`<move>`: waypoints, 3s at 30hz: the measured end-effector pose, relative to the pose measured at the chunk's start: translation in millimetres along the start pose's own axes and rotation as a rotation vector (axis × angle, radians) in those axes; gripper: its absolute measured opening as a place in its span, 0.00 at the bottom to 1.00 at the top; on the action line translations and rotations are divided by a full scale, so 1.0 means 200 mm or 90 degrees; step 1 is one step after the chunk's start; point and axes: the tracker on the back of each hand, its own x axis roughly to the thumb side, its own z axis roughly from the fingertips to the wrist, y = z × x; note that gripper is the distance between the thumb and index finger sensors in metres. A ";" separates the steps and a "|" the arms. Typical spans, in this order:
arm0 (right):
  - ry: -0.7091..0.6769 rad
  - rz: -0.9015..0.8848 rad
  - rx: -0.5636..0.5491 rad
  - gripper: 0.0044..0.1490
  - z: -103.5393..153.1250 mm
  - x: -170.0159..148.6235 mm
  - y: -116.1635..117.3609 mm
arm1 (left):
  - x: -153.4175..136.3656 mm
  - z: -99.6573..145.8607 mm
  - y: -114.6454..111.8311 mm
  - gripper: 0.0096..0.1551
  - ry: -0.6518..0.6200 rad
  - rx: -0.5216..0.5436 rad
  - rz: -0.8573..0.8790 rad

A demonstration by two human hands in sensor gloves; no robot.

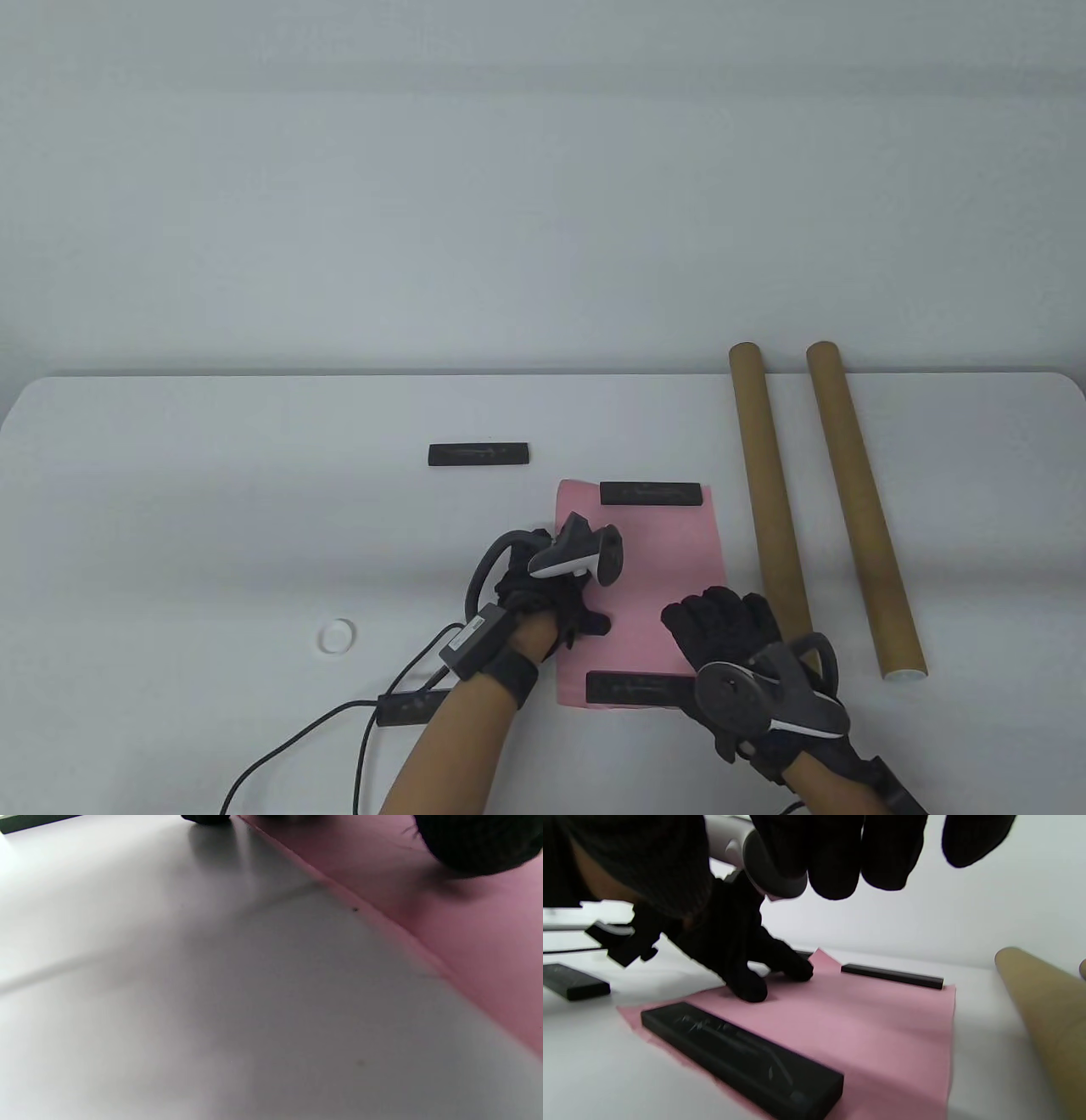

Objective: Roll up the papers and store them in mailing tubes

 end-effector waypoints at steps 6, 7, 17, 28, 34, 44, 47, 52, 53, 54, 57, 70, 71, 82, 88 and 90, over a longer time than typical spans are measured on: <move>-0.044 0.052 0.152 0.49 -0.14 0.09 0.14 | 0.01 0.00 0.01 0.59 0.012 0.014 -0.017; -0.045 0.071 0.176 0.49 -0.17 0.09 0.17 | 0.01 0.00 0.01 0.59 0.012 0.016 -0.014; -0.096 0.107 0.202 0.44 -0.30 0.09 0.28 | -0.01 0.00 0.00 0.59 0.002 0.032 0.011; -0.136 0.108 0.149 0.43 -0.15 0.15 0.22 | -0.01 -0.01 0.00 0.59 0.000 0.035 0.007; -0.127 0.115 0.166 0.43 -0.12 0.16 0.27 | -0.01 0.00 0.00 0.59 0.001 0.033 0.002; -0.104 0.099 0.144 0.48 -0.11 0.12 0.22 | -0.02 -0.01 0.00 0.59 -0.004 0.034 0.009; -0.071 0.088 0.085 0.47 -0.11 0.08 0.05 | -0.02 -0.01 0.00 0.59 -0.006 0.037 0.009; 0.003 0.086 0.034 0.46 -0.20 -0.02 -0.26 | -0.02 -0.01 0.00 0.59 -0.005 0.036 0.007; 0.011 0.095 0.037 0.46 -0.24 -0.03 -0.30 | -0.02 -0.01 0.00 0.59 -0.006 0.037 0.009; 0.015 0.102 0.038 0.46 -0.26 -0.04 -0.31 | -0.02 -0.01 0.00 0.59 -0.006 0.037 0.010; 0.069 0.135 0.067 0.46 -0.41 -0.09 -0.31 | -0.02 -0.01 0.00 0.59 -0.007 0.036 0.009; 0.311 0.156 0.252 0.49 -1.16 -0.41 0.21 | -0.03 -0.01 -0.01 0.59 -0.010 0.037 0.015; 0.320 0.165 0.254 0.50 -1.18 -0.42 0.24 | -0.03 -0.01 -0.01 0.59 -0.010 0.037 0.015; 0.303 0.210 0.229 0.40 -1.33 -0.49 0.37 | -0.03 -0.01 -0.02 0.59 -0.009 0.016 0.029; 0.302 0.235 0.166 0.39 -1.35 -0.51 0.32 | -0.03 -0.01 -0.02 0.59 -0.009 0.016 0.032; 0.328 0.240 0.153 0.39 -1.35 -0.52 0.30 | -0.03 -0.01 -0.02 0.59 -0.009 0.016 0.034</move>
